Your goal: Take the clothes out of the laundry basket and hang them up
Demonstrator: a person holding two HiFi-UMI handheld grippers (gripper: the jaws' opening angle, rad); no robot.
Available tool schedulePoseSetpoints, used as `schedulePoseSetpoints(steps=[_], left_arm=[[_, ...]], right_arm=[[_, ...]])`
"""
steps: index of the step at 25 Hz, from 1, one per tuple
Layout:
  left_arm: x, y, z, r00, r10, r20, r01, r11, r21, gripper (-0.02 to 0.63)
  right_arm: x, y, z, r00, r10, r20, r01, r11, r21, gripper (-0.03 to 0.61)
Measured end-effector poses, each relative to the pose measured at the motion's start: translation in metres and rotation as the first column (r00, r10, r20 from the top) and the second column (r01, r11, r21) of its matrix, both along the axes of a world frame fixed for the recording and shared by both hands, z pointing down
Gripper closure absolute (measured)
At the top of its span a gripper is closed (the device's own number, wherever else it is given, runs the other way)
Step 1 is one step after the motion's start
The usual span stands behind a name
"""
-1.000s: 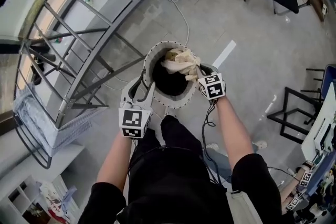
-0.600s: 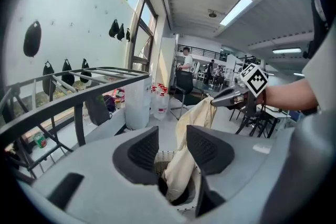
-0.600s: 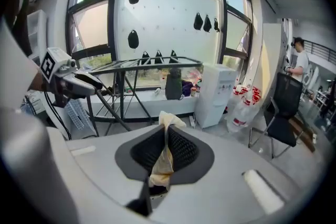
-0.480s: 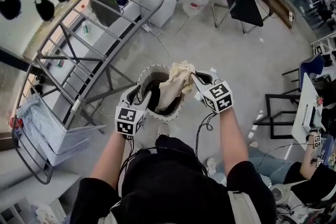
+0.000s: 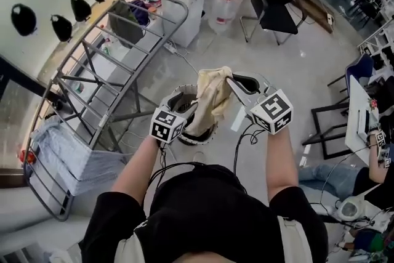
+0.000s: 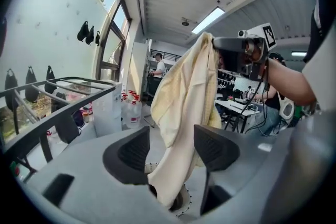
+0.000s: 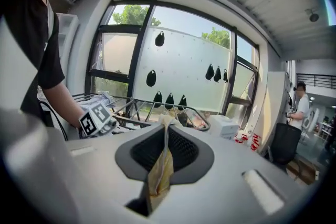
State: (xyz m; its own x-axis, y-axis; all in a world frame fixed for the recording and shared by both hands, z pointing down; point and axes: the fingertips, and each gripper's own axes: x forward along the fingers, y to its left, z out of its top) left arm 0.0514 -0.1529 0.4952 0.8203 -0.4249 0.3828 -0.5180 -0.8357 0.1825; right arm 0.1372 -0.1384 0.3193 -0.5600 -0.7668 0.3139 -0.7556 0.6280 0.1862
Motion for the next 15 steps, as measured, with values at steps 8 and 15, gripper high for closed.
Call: schedulePoseSetpoints(steps=[8,15], left_arm=[[0.025,0.003,-0.028,0.987,0.150,-0.063,-0.147,0.988,0.057,0.452],[-0.007,0.005,-0.046,0.954,0.239,-0.180,-0.243,0.970,-0.001,0.598]], right_arm=[[-0.020,0.033,-0.049,0.995,-0.090,0.045,0.086,0.992,0.096,0.543],[0.022,0.024,-0.035,0.995,0.049,0.083,-0.055,0.996,0.072,0.543]])
